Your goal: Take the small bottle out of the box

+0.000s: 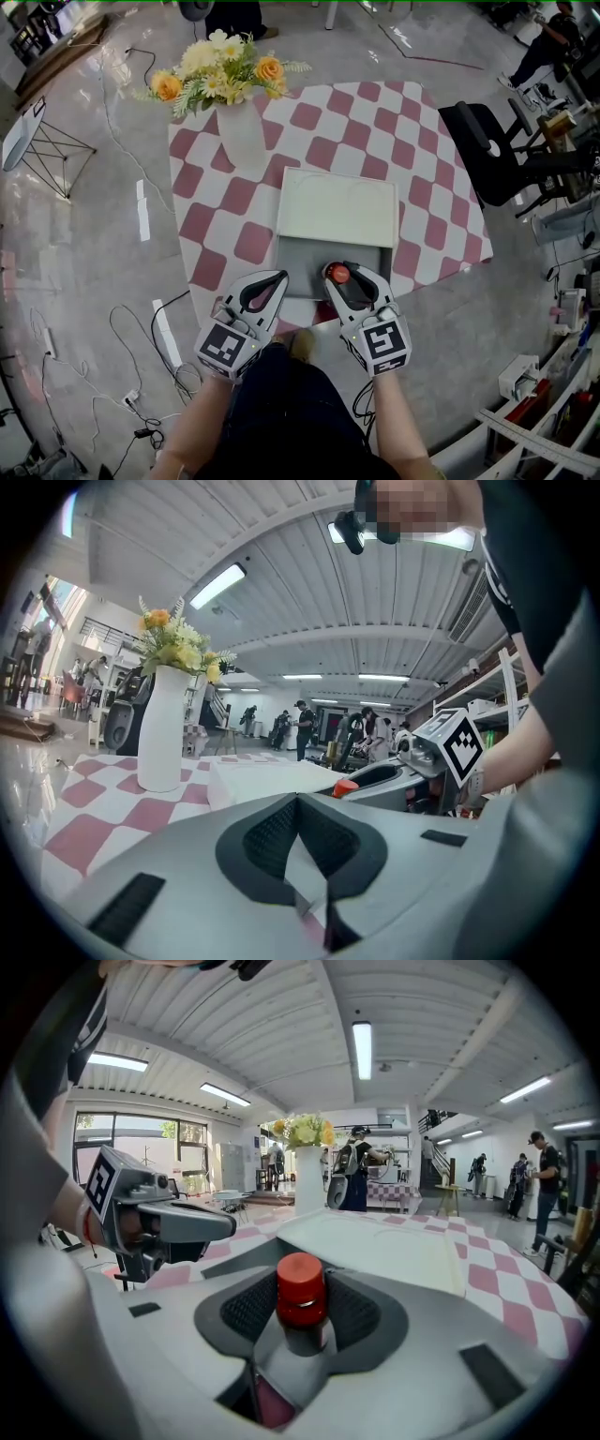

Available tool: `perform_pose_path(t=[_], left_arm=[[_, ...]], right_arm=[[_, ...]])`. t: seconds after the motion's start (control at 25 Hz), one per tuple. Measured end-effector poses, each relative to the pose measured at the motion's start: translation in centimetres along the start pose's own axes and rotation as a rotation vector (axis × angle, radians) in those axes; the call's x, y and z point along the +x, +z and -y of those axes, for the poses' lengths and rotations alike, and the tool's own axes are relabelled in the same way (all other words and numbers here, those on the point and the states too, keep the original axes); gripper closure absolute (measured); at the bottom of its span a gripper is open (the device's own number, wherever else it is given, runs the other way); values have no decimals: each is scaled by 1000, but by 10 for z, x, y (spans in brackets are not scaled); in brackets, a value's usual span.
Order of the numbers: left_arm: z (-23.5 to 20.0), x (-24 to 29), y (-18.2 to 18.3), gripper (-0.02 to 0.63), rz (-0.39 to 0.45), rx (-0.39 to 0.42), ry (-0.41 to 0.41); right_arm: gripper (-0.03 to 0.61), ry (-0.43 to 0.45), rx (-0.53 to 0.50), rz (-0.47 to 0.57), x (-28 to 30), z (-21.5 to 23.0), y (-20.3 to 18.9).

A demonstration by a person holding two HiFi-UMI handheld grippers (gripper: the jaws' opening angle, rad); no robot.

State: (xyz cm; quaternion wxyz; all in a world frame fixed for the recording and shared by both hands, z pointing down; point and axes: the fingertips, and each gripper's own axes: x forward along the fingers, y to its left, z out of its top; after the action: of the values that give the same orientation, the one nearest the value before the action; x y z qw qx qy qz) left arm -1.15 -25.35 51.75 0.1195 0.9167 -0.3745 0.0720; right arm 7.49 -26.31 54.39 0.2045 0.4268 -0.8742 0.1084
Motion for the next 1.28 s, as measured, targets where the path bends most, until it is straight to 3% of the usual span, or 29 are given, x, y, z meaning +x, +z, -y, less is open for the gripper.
perform_pose_path(t=[0.24,0.44,1.28], left_arm=[[-8,-2,-3,612,-1,-26,30],[-5,-2,-9,612,21,-30,8],[8,-5,20,612,42,13,-32]], right_arm=[[425,-17,-45,15,1,-1,1],[426,-17,-61,24,0,-1,3],[428,-27,17,116,-40,7,45]])
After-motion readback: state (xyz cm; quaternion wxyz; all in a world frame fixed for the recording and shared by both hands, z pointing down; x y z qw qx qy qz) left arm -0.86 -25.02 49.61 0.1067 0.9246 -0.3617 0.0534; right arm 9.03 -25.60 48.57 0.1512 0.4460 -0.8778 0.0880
